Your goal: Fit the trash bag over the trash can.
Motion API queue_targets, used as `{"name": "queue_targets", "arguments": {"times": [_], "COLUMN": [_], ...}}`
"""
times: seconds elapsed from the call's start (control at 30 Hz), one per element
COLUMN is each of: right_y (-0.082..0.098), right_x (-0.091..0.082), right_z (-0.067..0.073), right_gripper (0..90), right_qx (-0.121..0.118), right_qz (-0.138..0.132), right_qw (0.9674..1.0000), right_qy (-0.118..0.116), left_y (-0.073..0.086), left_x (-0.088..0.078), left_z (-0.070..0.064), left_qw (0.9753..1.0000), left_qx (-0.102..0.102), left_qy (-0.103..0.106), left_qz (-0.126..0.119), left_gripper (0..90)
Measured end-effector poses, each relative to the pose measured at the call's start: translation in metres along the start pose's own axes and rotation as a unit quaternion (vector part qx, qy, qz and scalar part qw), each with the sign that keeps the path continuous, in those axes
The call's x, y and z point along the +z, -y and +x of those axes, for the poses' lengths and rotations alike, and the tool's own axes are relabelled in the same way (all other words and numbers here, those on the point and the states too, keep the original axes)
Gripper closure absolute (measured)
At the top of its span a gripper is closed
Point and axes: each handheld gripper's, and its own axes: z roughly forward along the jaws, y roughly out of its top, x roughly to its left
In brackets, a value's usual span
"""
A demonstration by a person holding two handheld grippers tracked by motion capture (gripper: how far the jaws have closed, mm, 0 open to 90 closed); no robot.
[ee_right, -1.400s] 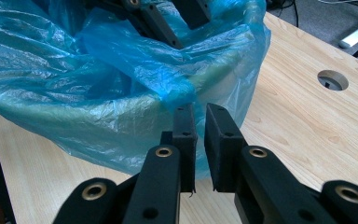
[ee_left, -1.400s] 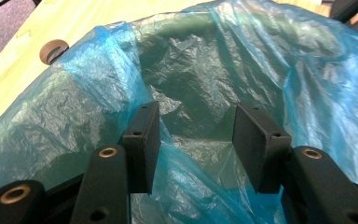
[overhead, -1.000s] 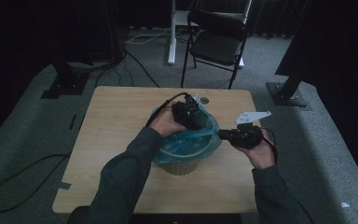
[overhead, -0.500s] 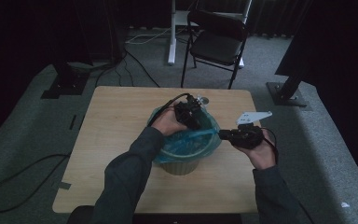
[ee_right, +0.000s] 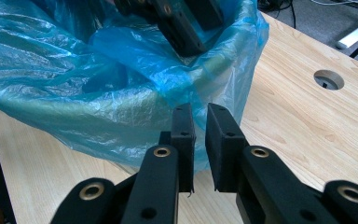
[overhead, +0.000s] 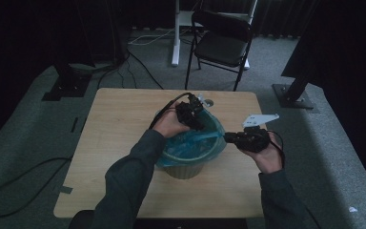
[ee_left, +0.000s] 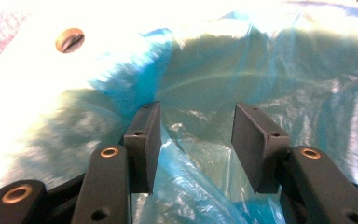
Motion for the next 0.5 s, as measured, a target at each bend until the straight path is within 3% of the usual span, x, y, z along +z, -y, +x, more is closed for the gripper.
{"name": "queue_targets", "arguments": {"times": [0.07, 0.27, 0.5], "right_y": [0.0, 0.0, 0.0], "right_x": [0.0, -0.002, -0.003], "right_z": [0.0, -0.001, -0.001], "right_gripper": [81.0, 80.6, 80.5], "right_qx": [-0.001, 0.002, 0.002], "right_qz": [0.0, -0.004, -0.005], "right_qw": [1.0, 1.0, 1.0], "right_qy": [0.001, 0.004, 0.004], "left_y": [0.002, 0.011, 0.023], "left_x": [-0.013, -0.045, -0.07], "left_z": [0.002, -0.003, -0.003], "left_qw": [0.9997, 0.9957, 0.9918], "left_qx": [-0.008, -0.002, -0.015], "left_qy": [-0.007, -0.034, -0.05], "left_qz": [-0.024, -0.087, -0.117], "left_gripper": [52.1, 52.1, 51.4]}}
